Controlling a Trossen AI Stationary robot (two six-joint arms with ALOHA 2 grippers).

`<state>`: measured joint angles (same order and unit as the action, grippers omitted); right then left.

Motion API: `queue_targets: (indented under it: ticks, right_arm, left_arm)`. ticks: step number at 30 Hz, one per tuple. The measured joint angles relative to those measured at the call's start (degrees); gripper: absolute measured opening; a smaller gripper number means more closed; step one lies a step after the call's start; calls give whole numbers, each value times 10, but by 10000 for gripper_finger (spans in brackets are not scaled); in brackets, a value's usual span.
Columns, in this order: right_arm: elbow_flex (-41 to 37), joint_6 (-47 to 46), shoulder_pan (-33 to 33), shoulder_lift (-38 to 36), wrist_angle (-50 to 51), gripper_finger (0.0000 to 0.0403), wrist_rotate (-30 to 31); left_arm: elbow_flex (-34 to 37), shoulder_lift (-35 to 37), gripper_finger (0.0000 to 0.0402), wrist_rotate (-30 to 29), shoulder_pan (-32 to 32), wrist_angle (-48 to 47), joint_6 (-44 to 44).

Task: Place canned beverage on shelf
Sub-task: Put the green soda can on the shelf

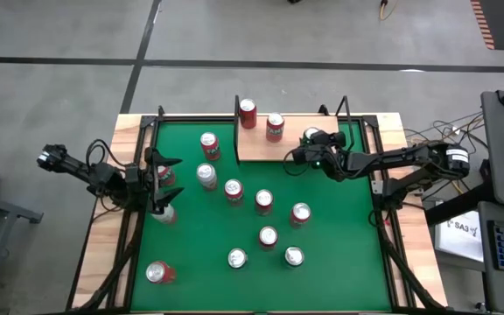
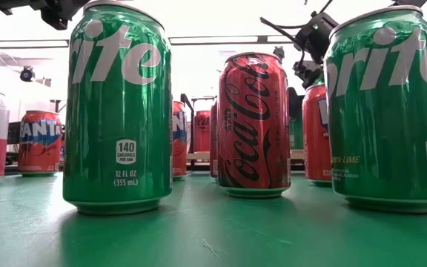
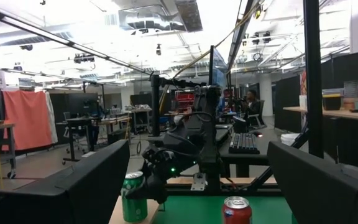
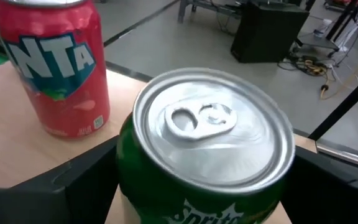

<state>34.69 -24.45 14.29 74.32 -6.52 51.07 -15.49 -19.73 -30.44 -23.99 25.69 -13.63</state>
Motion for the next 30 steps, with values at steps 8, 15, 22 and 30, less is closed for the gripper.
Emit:
queue_targets:
  ticks: [8, 15, 22, 30]
  right_arm:
    - [47, 43, 0, -24, 15, 363, 2]
    - [156, 71, 0, -64, 127, 364, -9]
    - [328, 11, -1, -43, 344, 339, -205]
    - [459, -73, -9, 31, 536, 232, -318]
  left_arm:
    - [0, 0, 366, 0, 0, 0, 0]
    - [0, 2, 366, 0, 0, 0, -28]
    - [-18, 8, 366, 0, 0, -22, -75]
    - [-78, 1, 366, 13, 0, -131, -121]
